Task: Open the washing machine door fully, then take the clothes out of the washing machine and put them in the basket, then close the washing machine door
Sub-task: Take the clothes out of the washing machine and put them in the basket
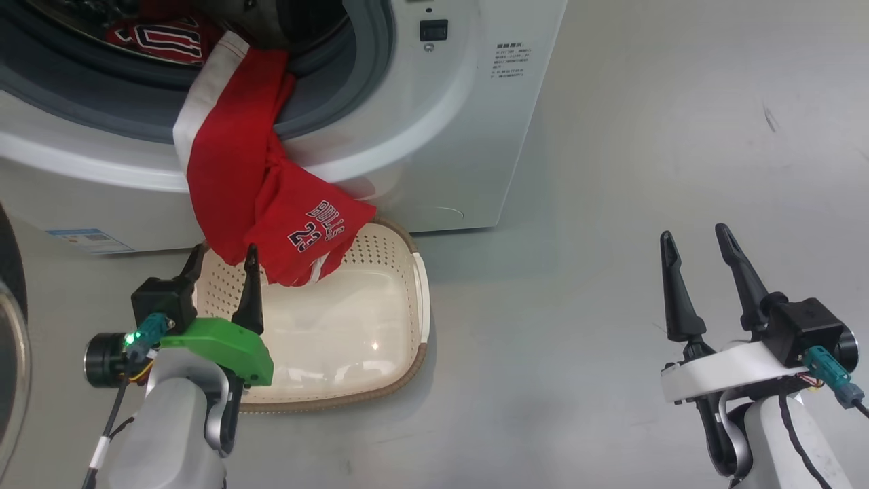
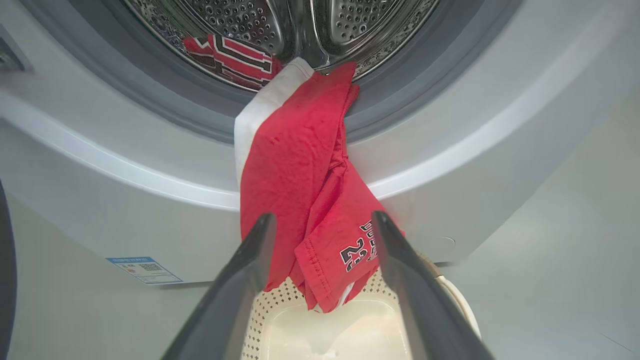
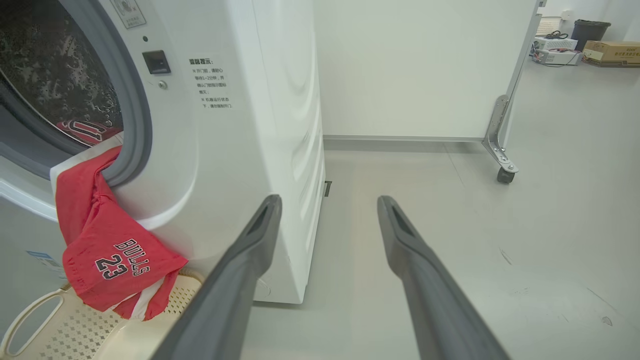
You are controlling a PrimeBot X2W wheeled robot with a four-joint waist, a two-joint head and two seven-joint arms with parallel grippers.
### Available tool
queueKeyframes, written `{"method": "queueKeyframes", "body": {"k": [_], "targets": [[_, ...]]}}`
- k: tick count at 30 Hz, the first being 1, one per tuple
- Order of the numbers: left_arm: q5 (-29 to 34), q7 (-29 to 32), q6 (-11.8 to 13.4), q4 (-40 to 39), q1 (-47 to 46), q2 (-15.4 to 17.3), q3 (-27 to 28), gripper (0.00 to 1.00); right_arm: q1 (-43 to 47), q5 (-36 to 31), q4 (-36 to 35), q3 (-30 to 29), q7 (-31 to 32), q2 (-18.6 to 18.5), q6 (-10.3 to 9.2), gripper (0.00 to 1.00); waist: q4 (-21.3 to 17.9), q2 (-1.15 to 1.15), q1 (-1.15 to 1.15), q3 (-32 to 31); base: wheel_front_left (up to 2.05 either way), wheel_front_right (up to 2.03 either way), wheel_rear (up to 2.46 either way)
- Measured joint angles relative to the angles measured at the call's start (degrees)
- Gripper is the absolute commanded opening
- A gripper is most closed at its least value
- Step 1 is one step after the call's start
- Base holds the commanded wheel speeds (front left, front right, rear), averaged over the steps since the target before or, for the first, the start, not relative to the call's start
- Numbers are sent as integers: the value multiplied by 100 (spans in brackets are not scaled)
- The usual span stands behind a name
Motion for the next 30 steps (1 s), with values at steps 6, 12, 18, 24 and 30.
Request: {"method": "queueKeyframes", "body": {"k": [6, 12, 18, 24, 30], "targets": [[164, 0, 102, -352, 321, 19, -12, 100, 183, 0, 122, 90, 0, 7, 2, 100, 78, 0, 0, -327, 0, 0, 0], [246, -2, 174, -766, 647, 32, -16, 100, 378, 1, 233, 162, 0, 23, 3, 100, 102, 0, 0, -658, 0, 0, 0], [318, -8, 198, -992, 1061, 49, -81, 100, 533, 2, 264, 197, 0, 30, 3, 100, 85, 0, 0, -949, 0, 0, 0], [332, -9, 250, -1290, 1318, 53, -104, 100, 651, 15, 272, 234, 0, 41, 2, 100, 52, 0, 0, -1114, 0, 0, 0], [339, -9, 302, -1521, 1495, 56, -125, 100, 684, 19, 269, 272, 0, 49, -2, 100, 39, 0, 0, -1153, 0, 0, 0]]}}
